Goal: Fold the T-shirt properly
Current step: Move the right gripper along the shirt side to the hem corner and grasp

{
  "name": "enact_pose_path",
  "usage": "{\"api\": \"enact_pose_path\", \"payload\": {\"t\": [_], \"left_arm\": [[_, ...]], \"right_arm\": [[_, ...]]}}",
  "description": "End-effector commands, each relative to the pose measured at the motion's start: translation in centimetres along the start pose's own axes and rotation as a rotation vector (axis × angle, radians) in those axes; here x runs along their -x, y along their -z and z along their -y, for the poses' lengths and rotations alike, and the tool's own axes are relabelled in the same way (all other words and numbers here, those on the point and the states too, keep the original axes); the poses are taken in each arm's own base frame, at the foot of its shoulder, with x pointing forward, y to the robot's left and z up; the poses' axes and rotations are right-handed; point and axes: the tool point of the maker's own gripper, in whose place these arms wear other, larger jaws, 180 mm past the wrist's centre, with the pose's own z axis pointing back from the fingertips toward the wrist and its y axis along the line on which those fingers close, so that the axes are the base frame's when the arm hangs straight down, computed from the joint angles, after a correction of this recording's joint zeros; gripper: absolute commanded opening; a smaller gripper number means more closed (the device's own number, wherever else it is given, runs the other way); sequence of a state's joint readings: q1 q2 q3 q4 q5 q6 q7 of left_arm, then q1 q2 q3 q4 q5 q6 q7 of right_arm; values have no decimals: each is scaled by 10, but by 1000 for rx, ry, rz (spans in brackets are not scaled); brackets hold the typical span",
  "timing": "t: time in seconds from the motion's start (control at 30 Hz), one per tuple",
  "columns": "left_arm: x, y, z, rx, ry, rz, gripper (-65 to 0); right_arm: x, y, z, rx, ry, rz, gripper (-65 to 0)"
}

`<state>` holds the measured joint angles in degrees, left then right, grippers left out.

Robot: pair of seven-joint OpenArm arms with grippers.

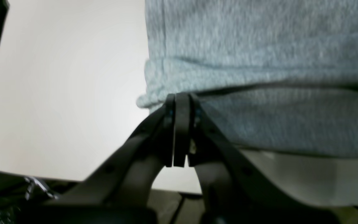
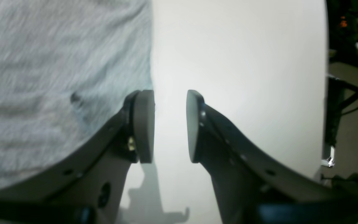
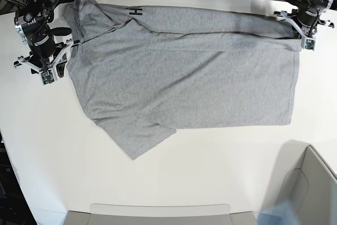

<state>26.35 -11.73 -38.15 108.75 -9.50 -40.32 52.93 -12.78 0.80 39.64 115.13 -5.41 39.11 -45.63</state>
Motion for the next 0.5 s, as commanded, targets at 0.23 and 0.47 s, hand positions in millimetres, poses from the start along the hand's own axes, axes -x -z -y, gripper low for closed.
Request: {"api": "enact_pose_path", "payload": {"t": [0.23, 0.47], "left_arm": [[18, -5, -4, -12, 10, -102, -552], [14, -7, -7, -24, 4, -95, -480]], "right_arm": [[-25, 13, -30, -56, -136, 20, -467], [-31, 28, -39, -66, -122, 8, -467]]}}
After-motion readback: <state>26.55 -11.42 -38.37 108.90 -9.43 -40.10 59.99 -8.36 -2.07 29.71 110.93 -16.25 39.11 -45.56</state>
